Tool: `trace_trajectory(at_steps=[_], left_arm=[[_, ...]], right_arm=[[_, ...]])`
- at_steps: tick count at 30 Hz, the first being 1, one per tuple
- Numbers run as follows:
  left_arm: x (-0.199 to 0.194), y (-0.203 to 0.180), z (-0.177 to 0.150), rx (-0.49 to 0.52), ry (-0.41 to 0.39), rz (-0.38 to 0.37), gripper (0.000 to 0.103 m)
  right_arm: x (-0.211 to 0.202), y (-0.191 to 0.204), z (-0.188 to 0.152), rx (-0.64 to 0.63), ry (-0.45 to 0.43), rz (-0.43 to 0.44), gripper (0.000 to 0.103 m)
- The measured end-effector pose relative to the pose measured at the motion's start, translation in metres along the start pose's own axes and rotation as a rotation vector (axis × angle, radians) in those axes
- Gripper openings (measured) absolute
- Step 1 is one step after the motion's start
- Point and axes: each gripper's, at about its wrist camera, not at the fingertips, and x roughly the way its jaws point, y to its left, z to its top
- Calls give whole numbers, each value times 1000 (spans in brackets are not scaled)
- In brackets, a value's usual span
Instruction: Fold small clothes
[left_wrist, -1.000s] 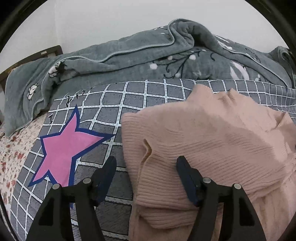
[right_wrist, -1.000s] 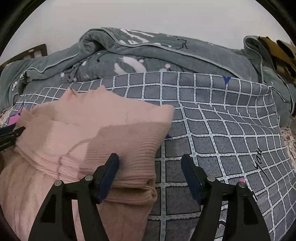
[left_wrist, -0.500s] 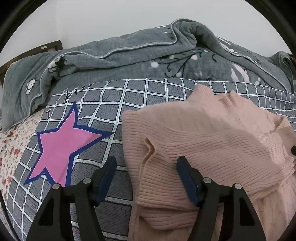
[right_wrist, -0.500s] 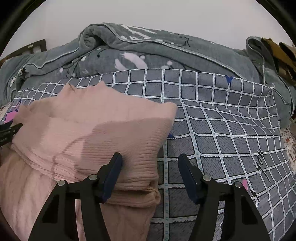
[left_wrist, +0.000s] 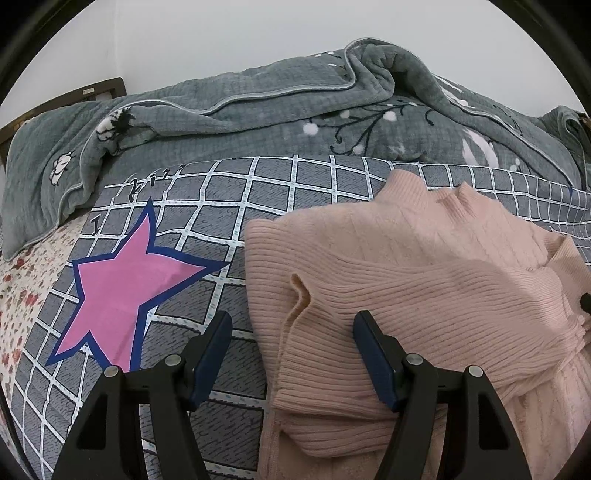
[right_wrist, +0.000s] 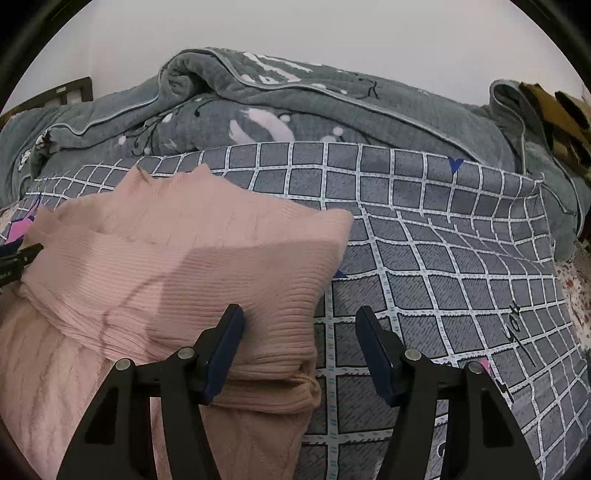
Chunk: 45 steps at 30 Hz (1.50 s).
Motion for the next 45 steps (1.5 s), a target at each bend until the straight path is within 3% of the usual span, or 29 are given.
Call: trace_trajectory(at_steps=[45], left_arm=[[0,3,1,-8,-3,-8,68]], right_arm=[[0,0,-1,17,-2,16,62]])
